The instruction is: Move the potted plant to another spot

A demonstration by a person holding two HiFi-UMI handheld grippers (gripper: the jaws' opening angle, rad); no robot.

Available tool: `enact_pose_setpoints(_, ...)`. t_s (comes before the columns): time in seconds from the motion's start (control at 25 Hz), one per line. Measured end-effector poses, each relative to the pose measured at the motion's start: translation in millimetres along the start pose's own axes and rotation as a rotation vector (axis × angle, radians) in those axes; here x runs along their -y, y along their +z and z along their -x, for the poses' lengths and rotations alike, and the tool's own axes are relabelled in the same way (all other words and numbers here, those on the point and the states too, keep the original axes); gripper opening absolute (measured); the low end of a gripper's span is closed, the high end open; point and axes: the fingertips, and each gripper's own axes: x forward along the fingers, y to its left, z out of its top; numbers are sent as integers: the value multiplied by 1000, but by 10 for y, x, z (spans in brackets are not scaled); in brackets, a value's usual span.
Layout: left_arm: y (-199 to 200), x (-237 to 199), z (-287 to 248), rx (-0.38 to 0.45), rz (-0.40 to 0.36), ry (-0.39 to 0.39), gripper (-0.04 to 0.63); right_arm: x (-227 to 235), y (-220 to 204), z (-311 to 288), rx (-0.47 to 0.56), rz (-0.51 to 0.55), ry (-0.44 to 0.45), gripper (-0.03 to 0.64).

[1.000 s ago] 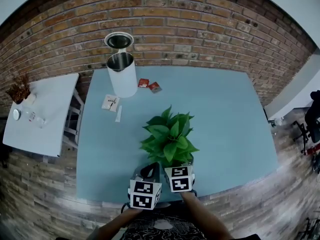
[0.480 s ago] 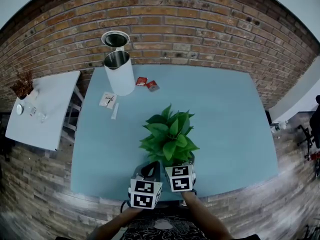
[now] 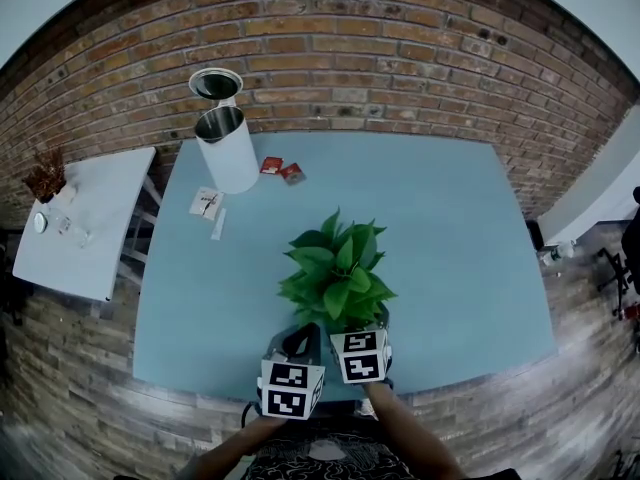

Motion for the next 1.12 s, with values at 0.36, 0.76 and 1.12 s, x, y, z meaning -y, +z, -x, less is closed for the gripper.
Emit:
enact_pose_setpoints(0.36, 7, 220, -98, -7, -4, 6, 0, 219, -70, 94, -1, -1, 6, 400)
enact_pose_setpoints(0.76, 4, 509, -237, -14, 9, 10, 0, 486, -135, 219, -3, 5, 15, 399)
enact_pose_setpoints(1.12, 35, 827, -372, -4, 21, 8, 0, 771, -207, 349, -5, 21, 32, 397)
